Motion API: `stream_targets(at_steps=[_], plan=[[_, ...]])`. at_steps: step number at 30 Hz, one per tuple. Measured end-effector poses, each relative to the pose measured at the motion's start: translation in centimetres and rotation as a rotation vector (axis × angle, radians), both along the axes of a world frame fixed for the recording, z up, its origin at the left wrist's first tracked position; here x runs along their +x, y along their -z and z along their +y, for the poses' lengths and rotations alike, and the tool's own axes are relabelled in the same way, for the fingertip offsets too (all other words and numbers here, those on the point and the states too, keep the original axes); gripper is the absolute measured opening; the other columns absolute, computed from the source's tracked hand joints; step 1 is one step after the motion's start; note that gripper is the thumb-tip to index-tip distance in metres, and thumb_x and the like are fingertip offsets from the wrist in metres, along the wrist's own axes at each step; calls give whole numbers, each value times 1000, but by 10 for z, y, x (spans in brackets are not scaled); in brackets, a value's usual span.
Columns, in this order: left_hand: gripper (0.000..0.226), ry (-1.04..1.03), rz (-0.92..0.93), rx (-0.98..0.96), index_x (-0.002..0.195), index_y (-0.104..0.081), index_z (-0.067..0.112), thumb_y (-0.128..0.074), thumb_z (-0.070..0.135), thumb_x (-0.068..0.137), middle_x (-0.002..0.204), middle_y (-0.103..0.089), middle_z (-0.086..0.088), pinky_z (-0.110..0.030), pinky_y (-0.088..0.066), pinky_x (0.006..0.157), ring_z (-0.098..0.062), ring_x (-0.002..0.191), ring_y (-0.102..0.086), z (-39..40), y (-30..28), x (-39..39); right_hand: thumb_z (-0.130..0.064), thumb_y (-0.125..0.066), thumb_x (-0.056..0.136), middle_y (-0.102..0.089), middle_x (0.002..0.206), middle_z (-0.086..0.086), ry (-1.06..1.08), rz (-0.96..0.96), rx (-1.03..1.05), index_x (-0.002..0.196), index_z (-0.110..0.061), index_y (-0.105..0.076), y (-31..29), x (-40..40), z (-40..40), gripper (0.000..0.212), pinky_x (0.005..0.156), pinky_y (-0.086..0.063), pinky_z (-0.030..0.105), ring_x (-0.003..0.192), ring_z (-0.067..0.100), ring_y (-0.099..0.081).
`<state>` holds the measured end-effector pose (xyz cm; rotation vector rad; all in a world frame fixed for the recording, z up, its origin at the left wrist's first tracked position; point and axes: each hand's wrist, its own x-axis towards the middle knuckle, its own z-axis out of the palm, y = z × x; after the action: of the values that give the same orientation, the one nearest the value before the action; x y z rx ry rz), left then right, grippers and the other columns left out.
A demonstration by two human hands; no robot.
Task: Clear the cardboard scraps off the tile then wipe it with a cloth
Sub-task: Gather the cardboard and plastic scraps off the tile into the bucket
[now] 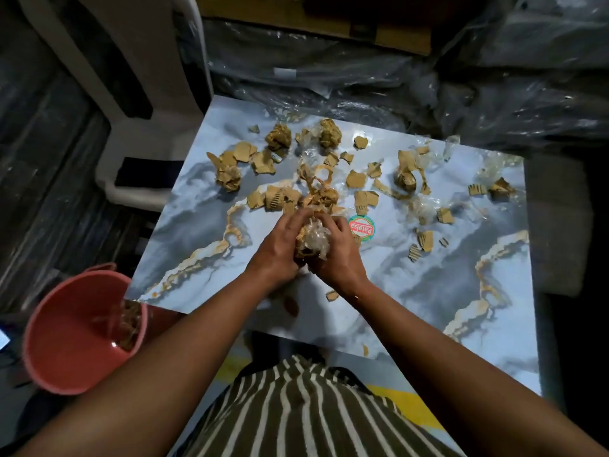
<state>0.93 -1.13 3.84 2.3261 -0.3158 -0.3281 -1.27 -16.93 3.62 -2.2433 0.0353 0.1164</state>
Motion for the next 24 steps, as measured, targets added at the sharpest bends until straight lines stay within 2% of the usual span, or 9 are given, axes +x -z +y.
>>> stream_targets(at_steps=[4, 7, 10, 12, 16, 18, 21, 24], plan=[[104, -61, -44, -6, 151, -30, 42, -85, 10, 70, 143, -46, 2, -43, -54, 99, -23, 125, -56, 17, -8, -2, -9, -91, 66, -43, 122, -3, -65, -34, 3, 145, -24, -51, -11, 6, 15, 90, 85, -37, 17, 102, 12, -49], [103, -116, -68, -1, 150, -30, 44, -87, 7, 72, 144, -45, 3, -40, -55, 97, -24, 124, -58, 37, -13, -6, -6, -89, 66, -47, 129, 5, -127, -56, -19, 145, -25, -51, -17, 11, 34, 89, 88, -40, 22, 109, 21, -54], [100, -196, -103, 8, 146, -29, 45, -85, 5, 73, 145, -45, 2, -40, -55, 96, -26, 123, -58, 62, -20, -14, -5, -87, 66, -47, 132, 5, -196, -67, -33, 145, -28, -50, -19, 15, 62, 90, 86, -43, 23, 114, 23, -55], [99, -253, -112, 4, 146, -30, 44, -84, 4, 73, 143, -46, 3, -43, -56, 93, -26, 120, -59, 84, -22, -20, -6, -88, 65, -47, 135, 5, -246, -89, -42, 145, -29, -49, -19, 17, 85, 92, 89, -47, 29, 116, 25, -55], [100, -353, -132, 26, 144, -28, 46, -85, 5, 72, 139, -48, 4, -44, -57, 92, -26, 118, -60, 136, -23, -35, -3, -86, 66, -46, 133, 4, -335, -91, -34, 146, -29, -49, -25, 17, 140, 91, 83, -50, 27, 102, 14, -51], [100, -397, -131, 27, 145, -28, 44, -86, 6, 73, 143, -47, 2, -41, -55, 97, -25, 122, -59, 167, -23, -43, 0, -85, 65, -47, 131, 4, -382, -87, -21, 146, -26, -49, -26, 15, 172, 93, 84, -47, 25, 104, 15, -52], [102, -458, -98, 17, 148, -29, 41, -88, 7, 71, 146, -46, -1, -45, -54, 101, -27, 123, -60, 218, -23, -55, 0, -87, 61, -47, 128, 4, -441, -97, 2, 147, -22, -49, -25, 10, 224, 96, 90, -51, 32, 107, 20, -54], [102, -503, -84, -10, 145, -30, 46, -85, 2, 72, 140, -49, -2, -36, -54, 99, -24, 118, -62, 270, -24, -69, -7, -91, 64, -42, 123, -3, -488, -116, 52, 145, -22, -50, -24, 1, 280, 92, 92, -50, 29, 104, 16, -53]])
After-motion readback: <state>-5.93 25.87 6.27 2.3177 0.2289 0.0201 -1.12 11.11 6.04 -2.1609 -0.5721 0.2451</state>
